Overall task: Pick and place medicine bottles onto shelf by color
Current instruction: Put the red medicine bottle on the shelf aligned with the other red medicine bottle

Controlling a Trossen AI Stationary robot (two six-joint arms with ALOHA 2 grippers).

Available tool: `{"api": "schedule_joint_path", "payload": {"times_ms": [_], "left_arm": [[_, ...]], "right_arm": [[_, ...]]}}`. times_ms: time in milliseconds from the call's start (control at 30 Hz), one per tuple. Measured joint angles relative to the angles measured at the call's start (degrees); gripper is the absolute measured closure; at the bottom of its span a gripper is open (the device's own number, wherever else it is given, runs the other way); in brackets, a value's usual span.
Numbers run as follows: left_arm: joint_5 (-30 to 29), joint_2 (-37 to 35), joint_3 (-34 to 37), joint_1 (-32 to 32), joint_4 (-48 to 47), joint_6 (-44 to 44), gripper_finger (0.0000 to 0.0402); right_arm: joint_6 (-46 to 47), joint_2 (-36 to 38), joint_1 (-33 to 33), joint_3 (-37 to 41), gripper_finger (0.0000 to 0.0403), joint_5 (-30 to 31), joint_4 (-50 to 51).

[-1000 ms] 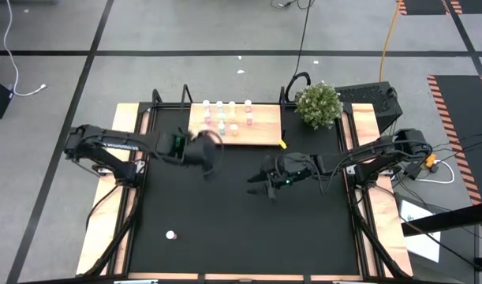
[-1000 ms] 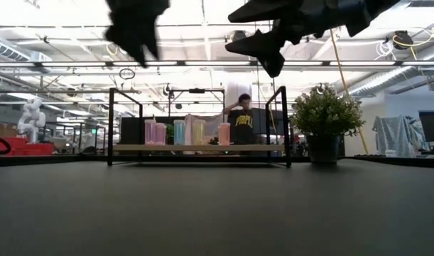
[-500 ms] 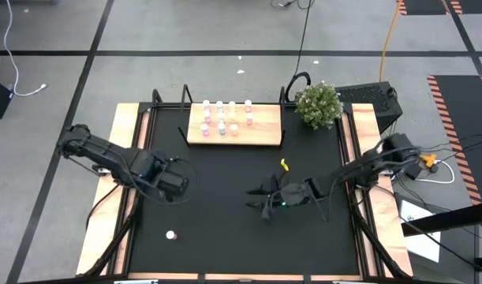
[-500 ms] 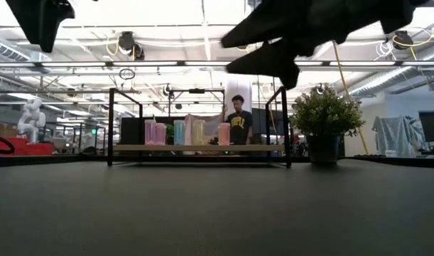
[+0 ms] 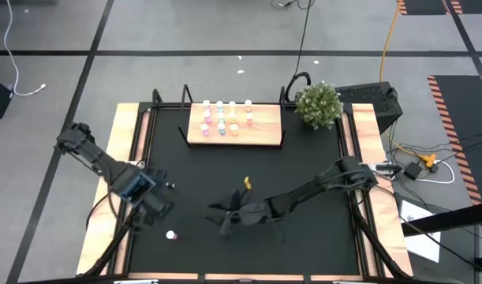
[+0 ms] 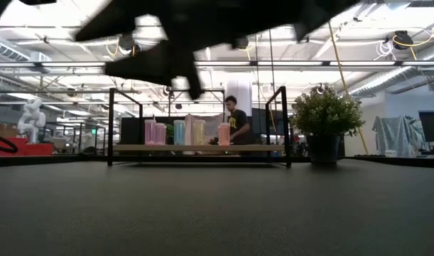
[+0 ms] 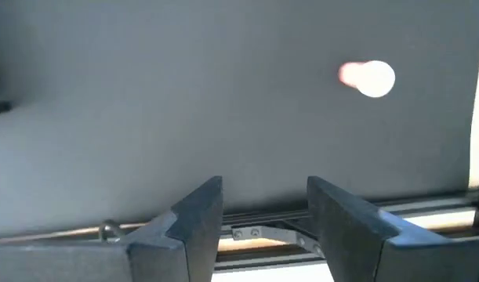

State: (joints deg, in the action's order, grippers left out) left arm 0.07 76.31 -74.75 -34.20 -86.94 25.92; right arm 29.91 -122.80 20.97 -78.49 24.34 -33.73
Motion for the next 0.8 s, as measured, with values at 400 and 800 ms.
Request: {"api": "schedule_joint_path", "payload": {"times_ms": [400,800], "left_arm": [[-0.05,0.06,5.79,-15.42,15.93,9.83,0.0215],[-0.02,0.07,16.58,-23.15,20.56,28.18,0.0215]], "right_arm": [[-7.05,-17.17,0.53,-24.39,0.0188,-1.86,5.56],[-10.60,-28.84,-1.94,-38.59,0.0115,-8.98,8.90]]}}
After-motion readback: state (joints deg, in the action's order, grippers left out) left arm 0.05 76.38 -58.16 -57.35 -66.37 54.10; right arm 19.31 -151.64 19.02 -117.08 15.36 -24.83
